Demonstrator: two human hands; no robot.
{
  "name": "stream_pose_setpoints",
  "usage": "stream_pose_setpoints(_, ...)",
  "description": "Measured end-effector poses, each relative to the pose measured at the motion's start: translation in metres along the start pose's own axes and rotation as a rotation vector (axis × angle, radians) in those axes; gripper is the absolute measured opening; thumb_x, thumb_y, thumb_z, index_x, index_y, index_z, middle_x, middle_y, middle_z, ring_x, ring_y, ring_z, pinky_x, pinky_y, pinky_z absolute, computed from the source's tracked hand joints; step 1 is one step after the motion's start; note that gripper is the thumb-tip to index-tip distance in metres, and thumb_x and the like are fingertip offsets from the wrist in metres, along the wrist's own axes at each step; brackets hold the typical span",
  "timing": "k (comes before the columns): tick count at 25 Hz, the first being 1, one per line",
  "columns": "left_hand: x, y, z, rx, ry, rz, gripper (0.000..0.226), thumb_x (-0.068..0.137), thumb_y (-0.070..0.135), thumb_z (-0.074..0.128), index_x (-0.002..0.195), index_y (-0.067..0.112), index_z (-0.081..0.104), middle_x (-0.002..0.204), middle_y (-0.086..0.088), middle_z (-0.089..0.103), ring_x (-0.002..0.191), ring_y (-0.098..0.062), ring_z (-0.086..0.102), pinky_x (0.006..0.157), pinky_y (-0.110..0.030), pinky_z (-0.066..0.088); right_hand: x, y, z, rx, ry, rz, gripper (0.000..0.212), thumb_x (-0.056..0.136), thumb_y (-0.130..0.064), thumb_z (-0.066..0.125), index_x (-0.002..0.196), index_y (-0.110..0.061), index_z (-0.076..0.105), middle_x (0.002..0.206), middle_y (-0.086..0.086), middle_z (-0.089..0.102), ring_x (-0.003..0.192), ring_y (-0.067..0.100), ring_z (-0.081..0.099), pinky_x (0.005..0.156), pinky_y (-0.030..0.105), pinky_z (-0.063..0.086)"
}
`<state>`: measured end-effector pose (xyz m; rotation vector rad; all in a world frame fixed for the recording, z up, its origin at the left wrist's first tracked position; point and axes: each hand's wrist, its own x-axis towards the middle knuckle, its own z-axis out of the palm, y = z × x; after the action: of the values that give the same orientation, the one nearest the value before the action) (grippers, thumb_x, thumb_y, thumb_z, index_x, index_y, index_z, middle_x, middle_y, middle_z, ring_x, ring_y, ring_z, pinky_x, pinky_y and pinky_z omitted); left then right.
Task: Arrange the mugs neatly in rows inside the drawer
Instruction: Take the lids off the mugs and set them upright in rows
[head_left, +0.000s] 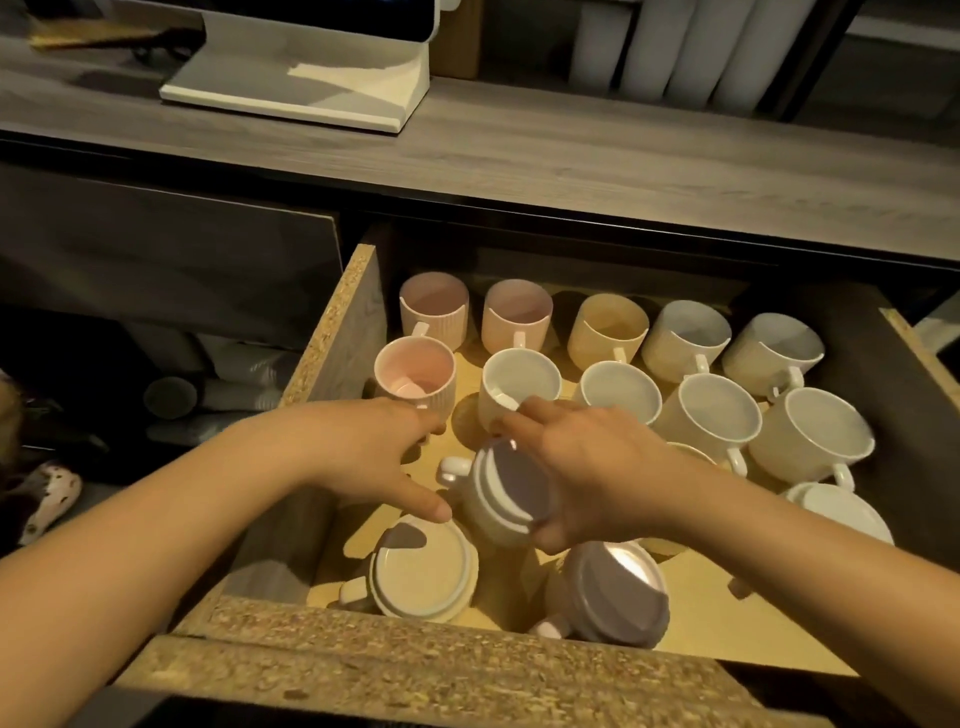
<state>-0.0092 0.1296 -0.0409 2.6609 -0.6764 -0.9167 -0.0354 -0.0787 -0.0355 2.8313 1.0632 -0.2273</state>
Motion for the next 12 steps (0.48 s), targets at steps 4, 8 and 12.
stream_pose_setpoints(4, -0.001, 0.014, -0.01, -0.221, 0.063, 0.081, 0.082, 0.068, 0.06, 0.061, 0.137, 0.029, 0.031, 0.133, 0.009, 0.047, 0.113, -0.009, 0.052, 0.096, -0.024, 0.047, -0.028, 0.022, -0.015, 0.146, 0.047, 0.084, 0.092, 0.065, -0.05, 0.074, 0.137, -0.035, 0.019, 0.133, -0.01, 0.034, 0.095, 0.002, 0.029, 0.059, 0.009, 0.026)
stream_pose_setpoints(8, 0.006, 0.044, -0.007, -0.526, 0.222, 0.096, 0.079, 0.052, 0.064, 0.058, 0.123, 0.032, 0.041, 0.109, 0.015, 0.053, 0.095, -0.006, 0.058, 0.077, -0.016, 0.052, -0.039, 0.034, -0.018, 0.291, 0.168, 0.122, 0.091, 0.063, -0.047, 0.078, 0.135, -0.038, 0.022, 0.132, -0.013, 0.03, 0.104, 0.0, 0.028, 0.074, 0.011, 0.041)
stream_pose_setpoints(12, 0.023, 0.062, 0.003, -0.775, 0.44, 0.071, 0.056, 0.064, 0.052, 0.072, 0.11, 0.028, 0.054, 0.094, 0.01, 0.061, 0.084, -0.011, 0.064, 0.065, -0.016, 0.055, -0.04, 0.038, -0.013, 0.316, 0.324, 0.104, 0.086, 0.061, -0.049, 0.076, 0.129, -0.041, 0.024, 0.13, -0.016, 0.029, 0.112, 0.003, 0.034, 0.075, 0.02, 0.054)
